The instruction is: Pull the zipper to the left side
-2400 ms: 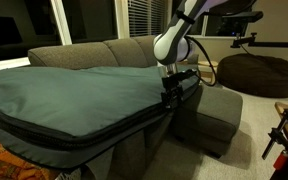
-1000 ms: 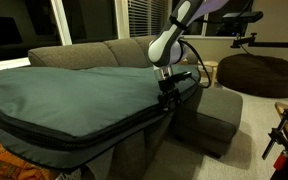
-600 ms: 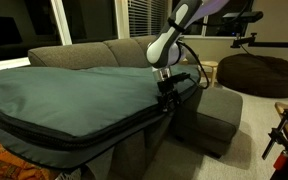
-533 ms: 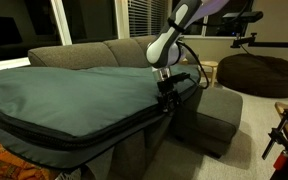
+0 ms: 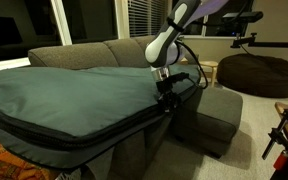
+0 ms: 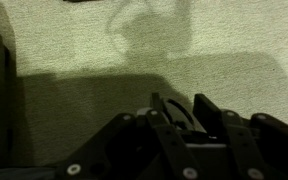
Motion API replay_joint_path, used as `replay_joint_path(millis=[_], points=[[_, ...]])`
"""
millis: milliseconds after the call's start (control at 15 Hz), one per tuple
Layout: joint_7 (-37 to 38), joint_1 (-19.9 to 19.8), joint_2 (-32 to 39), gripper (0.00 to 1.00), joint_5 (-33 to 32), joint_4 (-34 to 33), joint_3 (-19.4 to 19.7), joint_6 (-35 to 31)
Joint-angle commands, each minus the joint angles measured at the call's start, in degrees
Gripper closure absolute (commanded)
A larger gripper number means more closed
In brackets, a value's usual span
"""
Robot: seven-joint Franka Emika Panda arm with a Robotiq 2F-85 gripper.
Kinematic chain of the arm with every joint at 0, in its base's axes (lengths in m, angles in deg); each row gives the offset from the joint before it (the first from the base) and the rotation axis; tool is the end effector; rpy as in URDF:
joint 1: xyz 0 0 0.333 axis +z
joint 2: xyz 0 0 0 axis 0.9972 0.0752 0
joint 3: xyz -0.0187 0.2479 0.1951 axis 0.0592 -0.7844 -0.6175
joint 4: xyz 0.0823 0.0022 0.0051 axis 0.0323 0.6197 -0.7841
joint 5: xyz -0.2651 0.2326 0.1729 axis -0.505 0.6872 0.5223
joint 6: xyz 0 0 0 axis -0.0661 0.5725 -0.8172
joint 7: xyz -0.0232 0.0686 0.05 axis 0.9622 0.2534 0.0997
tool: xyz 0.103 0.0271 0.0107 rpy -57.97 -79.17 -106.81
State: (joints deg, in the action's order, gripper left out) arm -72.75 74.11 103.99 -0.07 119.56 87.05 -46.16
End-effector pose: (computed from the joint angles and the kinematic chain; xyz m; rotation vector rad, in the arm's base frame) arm 0.6121 -0.1369 0.0629 -2.9401 0.2309 0.5875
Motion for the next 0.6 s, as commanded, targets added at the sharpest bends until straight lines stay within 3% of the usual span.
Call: replay_joint_path(millis=[0,267,533], points=[[-1.1,-1.2,0.2,0.91,0.8,-0.9,-0.6,1.9],[-0.9,-1.1,-0.3,0.99,0.9,-0.2,-0.5,1.8],[-0.1,-0.9,-1.5,0.95,1.0,1.2,-0.3,0.6]])
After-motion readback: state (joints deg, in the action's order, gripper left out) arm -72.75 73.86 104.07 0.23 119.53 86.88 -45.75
